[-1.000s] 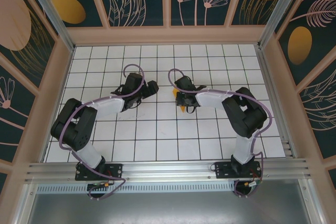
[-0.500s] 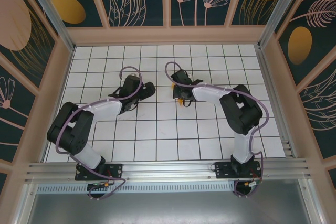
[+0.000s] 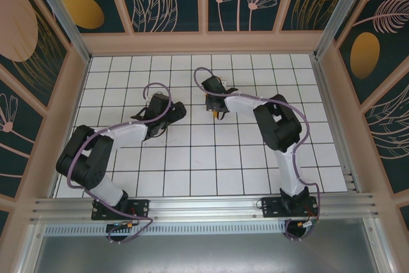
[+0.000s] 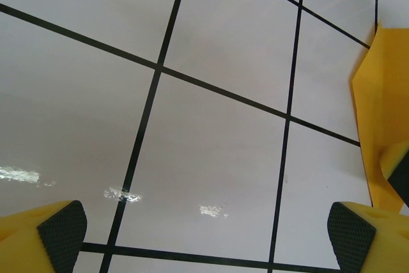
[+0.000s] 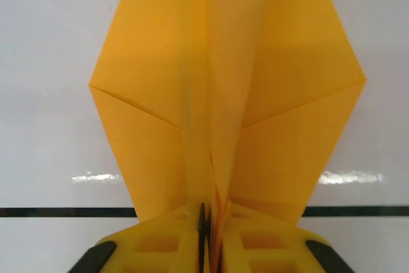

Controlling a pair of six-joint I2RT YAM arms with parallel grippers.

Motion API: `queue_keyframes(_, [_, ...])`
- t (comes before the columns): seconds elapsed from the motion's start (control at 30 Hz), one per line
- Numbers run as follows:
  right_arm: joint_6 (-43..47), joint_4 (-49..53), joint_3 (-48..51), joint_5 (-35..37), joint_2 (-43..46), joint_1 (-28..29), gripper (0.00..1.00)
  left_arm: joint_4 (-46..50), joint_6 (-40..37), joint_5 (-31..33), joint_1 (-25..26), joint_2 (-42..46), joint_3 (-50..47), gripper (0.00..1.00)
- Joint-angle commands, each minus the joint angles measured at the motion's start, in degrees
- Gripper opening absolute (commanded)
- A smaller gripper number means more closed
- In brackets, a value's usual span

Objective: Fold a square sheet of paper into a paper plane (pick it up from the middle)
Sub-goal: Move the paper plane to the top-center of the table, then reset both arms

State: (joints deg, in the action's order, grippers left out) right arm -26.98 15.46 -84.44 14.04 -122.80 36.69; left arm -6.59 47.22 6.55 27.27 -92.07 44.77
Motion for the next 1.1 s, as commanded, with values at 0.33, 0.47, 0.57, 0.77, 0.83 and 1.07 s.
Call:
queue_keyframes(0.33, [0.8,3.4,-0.9,1.5,12.5,-0.7,0.44,5.2,-2.0,5.9,-1.0,3.8,4.6,0.98])
queue_keyframes(0.47, [0.2,0.6,3.5,1.9,19.4,-2.2,0.60,6.8,-3.4,9.5,-1.4,6.1,6.1,0.98])
queue_keyframes(0.57, [0.4,-3.3,9.4,5.4,26.3,-4.5,0.70,8.0,-5.7,14.7,-1.9,9.3,6.4,0.98])
queue_keyframes(0.77, [2.0,-9.5,22.8,10.2,40.2,-13.6,0.98,5.8,-12.9,25.9,-4.1,18.6,1.5,0.98])
queue_keyframes(0.83, [2.6,-10.5,26.8,12.3,43.8,-16.0,0.99,3.3,-14.2,28.0,-5.8,22.0,-2.1,0.99])
queue_keyframes(1.07, [2.2,-16.1,42.1,12.8,52.3,-28.7,0.99,-4.6,-18.0,35.9,-11.1,31.2,-15.4,0.98])
